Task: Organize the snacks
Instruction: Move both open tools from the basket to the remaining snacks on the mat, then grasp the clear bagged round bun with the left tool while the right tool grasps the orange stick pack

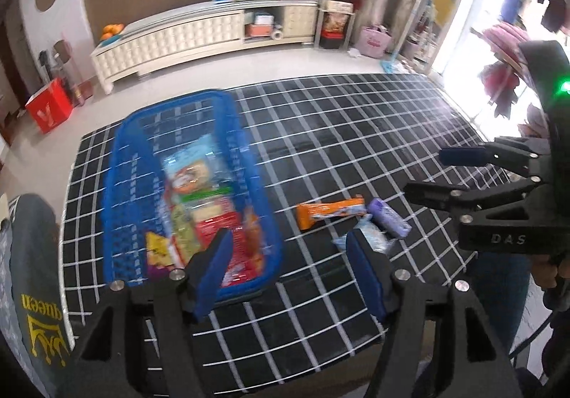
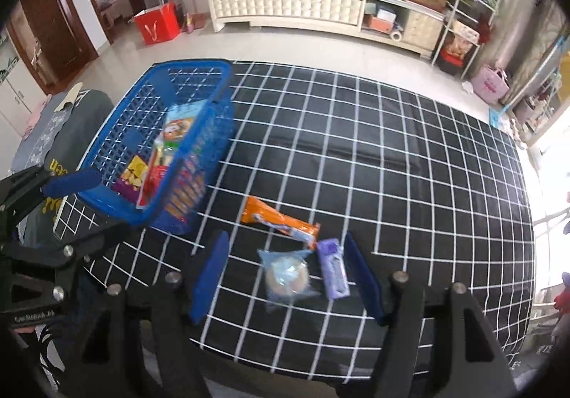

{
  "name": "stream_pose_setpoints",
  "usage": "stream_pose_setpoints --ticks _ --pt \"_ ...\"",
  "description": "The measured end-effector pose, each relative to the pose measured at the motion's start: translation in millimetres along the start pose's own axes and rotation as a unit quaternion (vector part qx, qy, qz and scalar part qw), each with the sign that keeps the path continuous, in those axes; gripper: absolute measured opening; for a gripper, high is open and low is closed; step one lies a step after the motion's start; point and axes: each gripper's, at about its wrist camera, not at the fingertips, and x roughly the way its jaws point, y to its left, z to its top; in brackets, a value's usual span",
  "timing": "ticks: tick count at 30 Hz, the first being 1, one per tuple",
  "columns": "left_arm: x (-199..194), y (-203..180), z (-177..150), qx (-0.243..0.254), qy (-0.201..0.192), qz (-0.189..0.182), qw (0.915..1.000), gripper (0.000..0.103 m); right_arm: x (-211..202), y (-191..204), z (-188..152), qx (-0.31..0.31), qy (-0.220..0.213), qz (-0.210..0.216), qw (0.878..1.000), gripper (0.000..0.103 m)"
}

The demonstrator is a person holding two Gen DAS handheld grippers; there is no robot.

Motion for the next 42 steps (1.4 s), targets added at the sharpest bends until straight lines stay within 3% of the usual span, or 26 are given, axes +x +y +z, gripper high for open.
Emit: stream_pose_setpoints --ticks 2,8,17,20,23,26,31,38,42 --pt "4 -18 2 0.022 -0.004 -0.003 0.9998 0.07 0 -10 -8 0.004 -0.003 -0.006 1.0 0.072" --pt "22 -55 -5 0.045 0.004 -0.008 0.999 0.07 6 -39 -35 0.01 -0.007 -0.012 1.0 0.072" --pt "59 -85 -26 -0.04 0.027 -0.027 0.9985 0.07 12 -80 -73 0.042 -0.039 -0.039 0.998 0.072" --pt "75 -94 -34 -0.072 0.043 0.011 0.9964 0.071 17 -93 -84 0.063 -0.056 -0.046 0.995 0.072" --pt "88 -104 -41 -0.091 0.04 0.014 0.995 0.071 26 -101 -95 0.073 -0.063 -0.054 0.994 0.072" --pt "108 -115 -46 -0.076 0.041 0.025 0.9959 0.071 41 -110 -102 0.079 -0.055 -0.051 0.994 0.072" --pt "142 -111 -45 -0.104 0.067 0.016 0.9922 0.071 62 -122 -104 0.083 -0.051 -0.048 0.994 0.072" --pt "171 -104 -35 -0.101 0.083 0.05 0.9902 0.071 90 -129 -100 0.09 -0.045 -0.024 0.995 0.073" --pt "188 -99 -33 -0.116 0.101 0.041 0.9872 0.071 96 -130 -100 0.09 -0.036 -0.02 0.995 0.074"
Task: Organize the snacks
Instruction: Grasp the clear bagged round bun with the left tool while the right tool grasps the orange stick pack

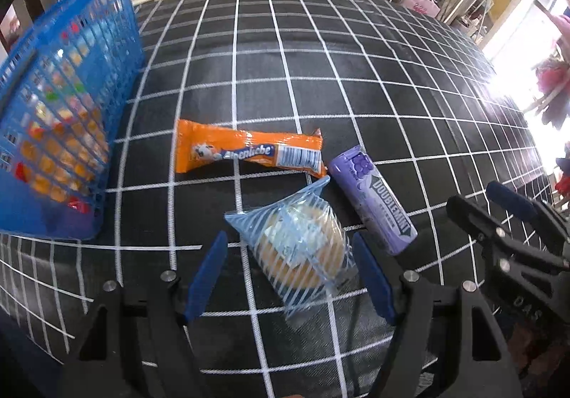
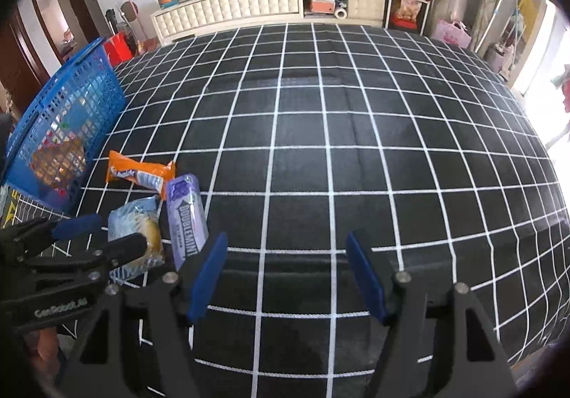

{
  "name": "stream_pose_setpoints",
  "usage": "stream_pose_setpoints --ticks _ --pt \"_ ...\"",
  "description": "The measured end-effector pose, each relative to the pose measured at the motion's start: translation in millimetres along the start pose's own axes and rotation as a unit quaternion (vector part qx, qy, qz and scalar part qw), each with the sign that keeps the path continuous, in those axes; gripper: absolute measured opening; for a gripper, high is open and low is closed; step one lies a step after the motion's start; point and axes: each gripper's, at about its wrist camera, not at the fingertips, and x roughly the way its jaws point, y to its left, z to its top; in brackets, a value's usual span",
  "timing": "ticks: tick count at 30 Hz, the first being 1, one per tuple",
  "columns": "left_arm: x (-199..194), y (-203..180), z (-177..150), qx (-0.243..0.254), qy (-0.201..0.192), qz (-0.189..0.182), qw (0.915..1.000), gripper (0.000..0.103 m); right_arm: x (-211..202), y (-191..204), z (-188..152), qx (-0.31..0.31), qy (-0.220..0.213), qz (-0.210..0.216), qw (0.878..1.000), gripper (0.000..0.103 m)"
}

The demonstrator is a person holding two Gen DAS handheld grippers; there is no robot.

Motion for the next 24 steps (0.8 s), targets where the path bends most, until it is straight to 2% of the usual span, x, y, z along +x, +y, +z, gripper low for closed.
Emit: stream_pose_setpoints --ticks 11,14,16,19,24 --pt "30 -11 14 0.0 0.013 0.033 0.9994 0.071 3 -14 -6 0.026 0.012 0.005 1.0 0.075" --pt "33 -19 9 0.008 0.007 0.045 0.9989 0.065 3 -14 -8 0.027 0.013 0.0 1.0 0.075" --pt "32 -22 3 0.014 0.001 0.042 0.999 0.056 2 -14 -9 0.03 0.008 -0.011 0.999 0.075" --pt "22 -18 -6 0.016 0.003 0.032 0.9993 0.052 -4 -13 -9 0.029 -0.011 -0.032 0.999 0.075" --pt "12 -9 -23 0.021 -0.007 0.021 0.9995 0.052 -2 -11 -11 0.037 0.006 0.004 0.999 0.075"
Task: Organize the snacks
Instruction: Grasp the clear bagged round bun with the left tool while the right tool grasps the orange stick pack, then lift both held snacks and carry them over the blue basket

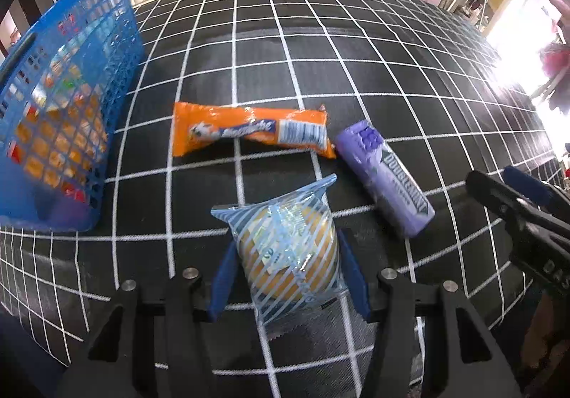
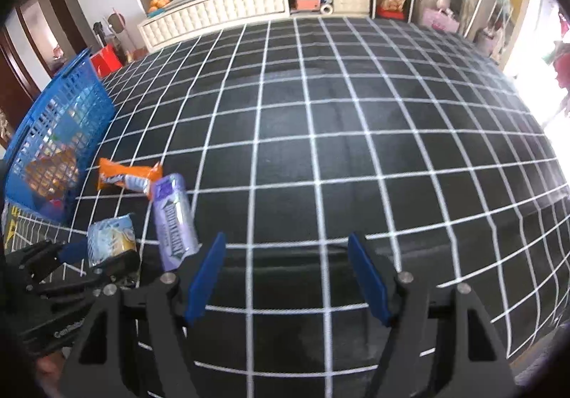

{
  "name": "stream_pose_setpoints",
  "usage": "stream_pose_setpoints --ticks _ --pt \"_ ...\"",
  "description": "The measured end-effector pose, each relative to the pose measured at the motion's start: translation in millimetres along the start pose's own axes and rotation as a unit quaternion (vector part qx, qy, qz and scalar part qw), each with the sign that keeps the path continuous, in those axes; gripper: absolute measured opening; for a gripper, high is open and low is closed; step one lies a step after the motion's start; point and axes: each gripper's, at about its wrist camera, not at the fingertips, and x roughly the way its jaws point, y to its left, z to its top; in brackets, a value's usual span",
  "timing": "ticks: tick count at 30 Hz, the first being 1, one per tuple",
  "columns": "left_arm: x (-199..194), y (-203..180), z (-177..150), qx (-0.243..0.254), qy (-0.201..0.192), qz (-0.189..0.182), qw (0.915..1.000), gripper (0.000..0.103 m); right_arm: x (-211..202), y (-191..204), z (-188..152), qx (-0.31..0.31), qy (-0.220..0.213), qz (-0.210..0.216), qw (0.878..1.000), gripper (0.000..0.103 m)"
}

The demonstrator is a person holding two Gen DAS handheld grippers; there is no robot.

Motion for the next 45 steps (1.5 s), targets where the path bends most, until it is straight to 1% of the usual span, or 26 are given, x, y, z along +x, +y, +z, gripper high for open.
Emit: stream_pose_setpoints --ticks 4,8,10,12,13,14,16,19,22,24,26,28,29,30,31,32,33,34,35,36,37,39,42,45 --pt "-16 12 -8 -0.002 -0.019 0.001 0.9998 0.052 -5 14 4 -0.023 0.001 0.023 0.999 0.075" --pt "-37 17 -12 0.003 -0.045 0.004 0.999 0.052 -10 36 16 -0.07 0.009 0.046 0.996 0.075" --pt "-42 23 -14 -0.005 -0.051 0.0 0.9987 0.052 -8 54 25 -0.114 0.013 0.052 0.992 0.075" --pt "-46 29 -17 -0.014 -0.057 0.001 0.9982 0.052 -6 72 32 -0.164 0.009 0.054 0.985 0.075" --pt "-47 33 -19 -0.018 -0.06 0.004 0.998 0.052 -6 77 33 -0.181 0.004 0.053 0.982 0.077" --pt "-47 35 -21 -0.022 -0.061 0.008 0.9978 0.052 -6 86 36 -0.206 -0.003 0.054 0.977 0.08" --pt "-47 43 -25 -0.029 -0.062 0.013 0.9976 0.052 -3 103 39 -0.251 -0.013 0.056 0.966 0.088" --pt "-50 51 -25 -0.033 -0.067 0.023 0.9969 0.052 2 122 40 -0.305 -0.02 0.047 0.951 0.09" --pt "-52 57 -25 -0.035 -0.071 0.031 0.9964 0.052 11 137 42 -0.335 -0.012 0.056 0.94 0.09" --pt "-52 57 -25 -0.034 -0.071 0.032 0.9964 0.052 21 146 43 -0.36 -0.001 0.062 0.931 0.09" --pt "-50 57 -26 -0.028 -0.071 0.038 0.9964 0.052 25 150 46 -0.374 -0.016 0.067 0.925 0.09" --pt "-49 56 -24 -0.02 -0.07 0.044 0.9964 0.052 36 152 50 -0.38 0.011 0.084 0.921 0.09" --pt "-48 55 -25 -0.019 -0.068 0.044 0.9966 0.052 43 154 50 -0.388 0.026 0.087 0.917 0.088" --pt "-47 55 -25 -0.02 -0.066 0.041 0.9968 0.052 49 157 49 -0.397 0.032 0.087 0.913 0.084" --pt "-46 56 -26 -0.021 -0.064 0.038 0.997 0.052 52 159 48 -0.405 0.035 0.086 0.91 0.077" --pt "-45 55 -27 -0.02 -0.064 0.037 0.9971 0.052 56 160 47 -0.412 0.036 0.082 0.907 0.074" --pt "-45 54 -27 -0.017 -0.064 0.037 0.9971 0.052 60 161 46 -0.415 0.044 0.083 0.905 0.067" --pt "-44 53 -28 -0.016 -0.064 0.038 0.9971 0.052 64 161 45 -0.416 0.053 0.088 0.904 0.055" --pt "-44 53 -28 -0.015 -0.065 0.038 0.9971 0.052 65 161 44 -0.417 0.059 0.095 0.902 0.047" --pt "-44 54 -28 -0.016 -0.065 0.037 0.9971 0.052 65 160 44 -0.413 0.06 0.102 0.903 0.034" --pt "-45 53 -28 -0.016 -0.066 0.036 0.9971 0.052 65 160 45 -0.408 0.068 0.109 0.904 0.028" --pt "-47 53 -29 -0.015 -0.068 0.036 0.9969 0.052 62 160 44 -0.407 0.06 0.108 0.905 0.028" --pt "-54 54 -31 -0.018 -0.072 0.034 0.9967 0.052 47 160 43 -0.401 0.046 0.118 0.907 0.028" --pt "-65 54 -35 -0.02 -0.081 0.032 0.996 0.052 25 161 43 -0.399 0.027 0.104 0.91 0.028"
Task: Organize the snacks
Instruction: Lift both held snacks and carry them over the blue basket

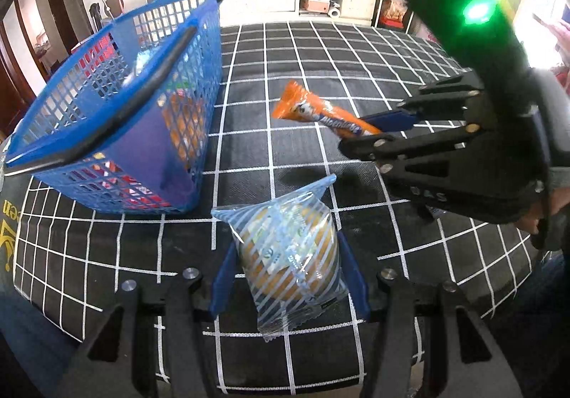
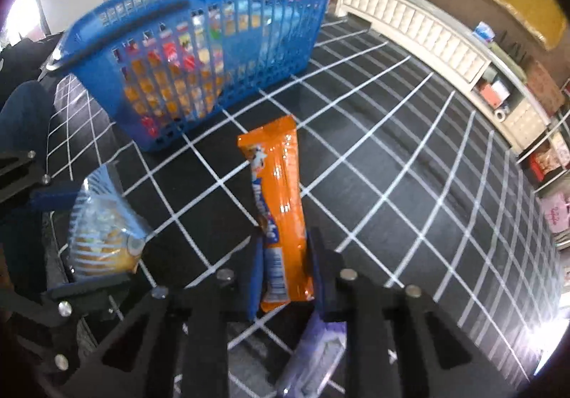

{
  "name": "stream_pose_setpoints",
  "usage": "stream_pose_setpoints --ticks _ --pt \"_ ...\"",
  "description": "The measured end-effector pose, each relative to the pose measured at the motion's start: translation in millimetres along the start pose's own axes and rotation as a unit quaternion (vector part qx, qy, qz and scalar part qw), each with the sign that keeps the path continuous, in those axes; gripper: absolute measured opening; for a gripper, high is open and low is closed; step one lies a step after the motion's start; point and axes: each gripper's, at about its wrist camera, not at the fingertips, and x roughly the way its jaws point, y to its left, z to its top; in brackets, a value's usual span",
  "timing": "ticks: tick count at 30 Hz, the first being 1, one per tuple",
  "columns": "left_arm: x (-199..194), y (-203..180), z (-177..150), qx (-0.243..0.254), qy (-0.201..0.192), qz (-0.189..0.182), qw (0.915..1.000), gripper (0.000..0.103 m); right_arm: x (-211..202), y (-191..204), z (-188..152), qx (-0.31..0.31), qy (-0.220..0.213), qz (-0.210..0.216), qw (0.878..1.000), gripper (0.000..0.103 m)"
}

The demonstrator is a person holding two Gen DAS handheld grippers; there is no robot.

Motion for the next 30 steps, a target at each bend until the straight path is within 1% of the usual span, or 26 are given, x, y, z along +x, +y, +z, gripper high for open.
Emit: stream_pose_setpoints --ticks 4,10,15,16,18,21,24,30 --pt "-21 0 -2 0.001 -0.02 -0.006 0.9998 0.052 -29 7 2 0.007 -0.013 -0.019 1.0 0.028" --pt "-64 -2 -4 0.007 -0.062 -0.01 0.998 0.052 -74 17 1 0.004 -0.031 -0.051 0.998 0.028" --pt "-94 4 -4 0.007 -0.099 -0.015 0.9949 0.052 -106 22 3 0.002 -0.05 -0.074 0.996 0.028" --pt "-96 5 -4 0.007 -0.104 -0.016 0.9944 0.052 -112 25 3 0.0 -0.054 -0.08 0.995 0.028" --pt "-113 8 -5 0.004 -0.119 -0.017 0.9927 0.052 -128 33 3 -0.005 -0.063 -0.089 0.994 0.028" --pt "-130 16 -3 0.001 -0.137 -0.017 0.9904 0.052 -141 43 6 -0.024 -0.073 -0.101 0.992 0.028" --pt "-146 23 0 0.0 -0.155 -0.016 0.9877 0.052 -151 50 11 -0.028 -0.08 -0.109 0.99 0.028" --pt "-167 44 5 0.003 -0.18 -0.007 0.9836 0.052 -168 53 27 -0.003 -0.102 -0.109 0.989 0.028"
